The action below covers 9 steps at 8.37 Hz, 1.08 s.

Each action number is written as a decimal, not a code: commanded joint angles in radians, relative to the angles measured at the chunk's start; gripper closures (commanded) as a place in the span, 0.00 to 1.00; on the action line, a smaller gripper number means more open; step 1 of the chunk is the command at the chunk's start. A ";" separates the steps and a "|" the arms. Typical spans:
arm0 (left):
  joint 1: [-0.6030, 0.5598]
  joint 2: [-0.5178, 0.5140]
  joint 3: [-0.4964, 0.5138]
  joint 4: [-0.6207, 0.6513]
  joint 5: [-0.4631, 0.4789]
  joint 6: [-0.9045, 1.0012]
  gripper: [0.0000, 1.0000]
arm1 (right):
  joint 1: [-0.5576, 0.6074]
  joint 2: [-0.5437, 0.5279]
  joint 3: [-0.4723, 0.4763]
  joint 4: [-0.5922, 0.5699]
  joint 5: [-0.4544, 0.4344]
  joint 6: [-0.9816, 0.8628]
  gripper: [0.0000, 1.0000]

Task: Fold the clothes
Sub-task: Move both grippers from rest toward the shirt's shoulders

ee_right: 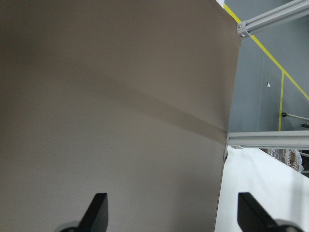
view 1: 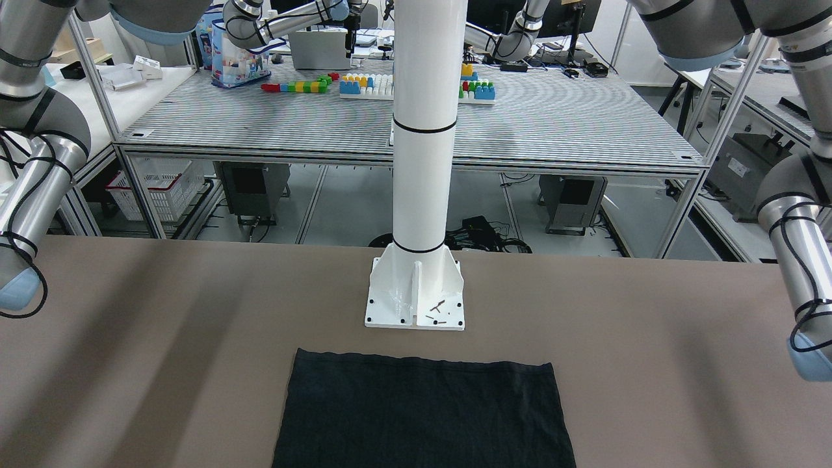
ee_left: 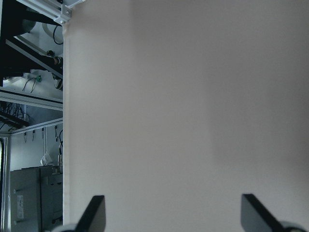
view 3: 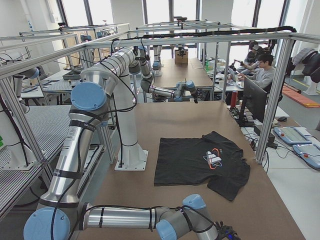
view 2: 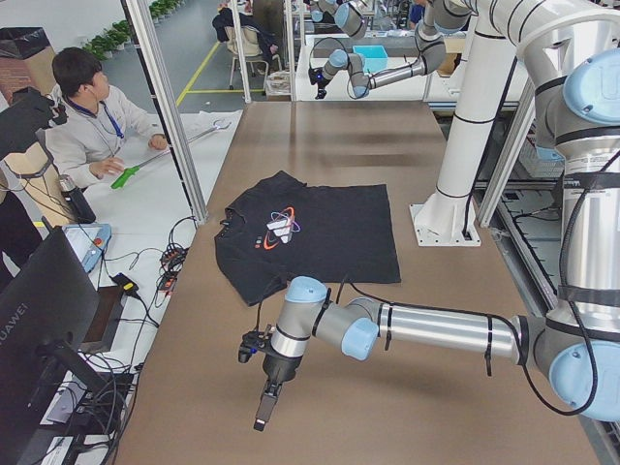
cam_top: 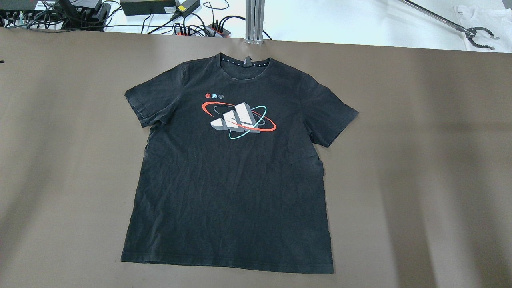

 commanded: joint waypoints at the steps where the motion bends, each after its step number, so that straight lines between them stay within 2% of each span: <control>1: 0.000 0.001 0.000 0.000 0.000 -0.001 0.00 | -0.001 0.027 0.006 -0.001 0.000 0.011 0.06; 3: 0.000 -0.005 -0.006 0.000 -0.003 -0.007 0.00 | -0.001 0.037 0.006 -0.004 0.002 0.011 0.06; 4: -0.001 -0.008 -0.013 0.000 -0.033 -0.009 0.00 | -0.001 0.038 0.012 -0.003 0.003 0.015 0.06; 5: 0.003 -0.026 -0.009 0.000 -0.063 -0.005 0.00 | -0.001 0.034 0.008 -0.001 0.003 0.018 0.06; 7: 0.000 -0.077 0.003 -0.003 -0.055 -0.013 0.00 | -0.001 0.034 0.014 0.000 0.008 0.018 0.06; 9: 0.000 -0.082 0.002 -0.084 -0.054 -0.025 0.00 | -0.006 0.042 0.018 0.000 0.024 0.050 0.06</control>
